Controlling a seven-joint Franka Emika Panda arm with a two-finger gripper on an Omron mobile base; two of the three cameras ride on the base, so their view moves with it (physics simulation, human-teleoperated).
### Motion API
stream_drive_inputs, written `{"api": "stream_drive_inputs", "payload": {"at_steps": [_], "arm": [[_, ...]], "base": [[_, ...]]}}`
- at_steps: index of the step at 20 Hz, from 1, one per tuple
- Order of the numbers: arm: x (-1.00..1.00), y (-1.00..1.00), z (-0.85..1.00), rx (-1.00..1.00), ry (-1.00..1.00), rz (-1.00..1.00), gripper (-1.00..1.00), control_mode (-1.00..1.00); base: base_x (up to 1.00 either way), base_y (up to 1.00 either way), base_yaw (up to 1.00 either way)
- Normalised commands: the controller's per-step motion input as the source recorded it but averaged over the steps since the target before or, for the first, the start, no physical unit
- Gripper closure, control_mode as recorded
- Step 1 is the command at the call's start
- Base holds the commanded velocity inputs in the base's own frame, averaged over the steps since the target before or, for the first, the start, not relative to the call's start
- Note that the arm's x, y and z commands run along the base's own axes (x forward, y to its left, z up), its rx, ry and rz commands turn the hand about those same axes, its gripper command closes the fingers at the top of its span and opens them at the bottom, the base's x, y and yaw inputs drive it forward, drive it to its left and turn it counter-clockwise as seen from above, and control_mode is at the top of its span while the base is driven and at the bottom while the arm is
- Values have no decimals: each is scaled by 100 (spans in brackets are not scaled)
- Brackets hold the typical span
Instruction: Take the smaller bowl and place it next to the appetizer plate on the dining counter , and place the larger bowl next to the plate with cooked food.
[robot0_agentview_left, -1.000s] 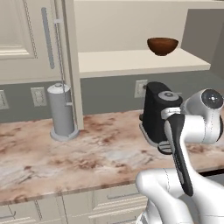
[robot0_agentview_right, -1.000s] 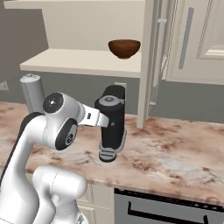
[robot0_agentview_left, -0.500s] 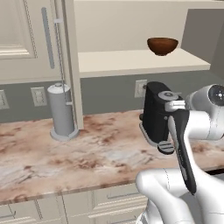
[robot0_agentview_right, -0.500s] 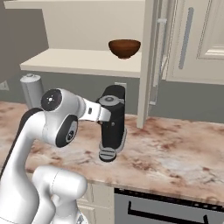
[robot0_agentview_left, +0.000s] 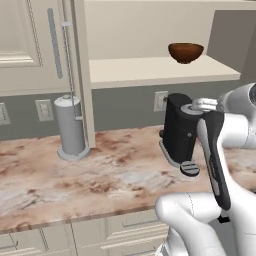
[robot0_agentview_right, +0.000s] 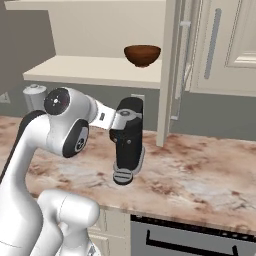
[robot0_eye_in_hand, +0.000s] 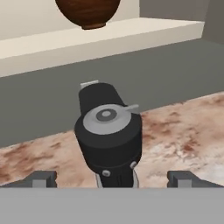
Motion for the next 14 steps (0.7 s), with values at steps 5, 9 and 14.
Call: {"api": "stream_drive_inputs", "payload": {"at_steps": [5,9,14], "arm": [[0,8,30,16,-2,0,-100,-100],[0,8,24,15,-4,0,-100,-100],[0,18,22,14,-6,0,-100,-100]], "base": [[0,0,0],[0,0,0],[0,0,0]]}}
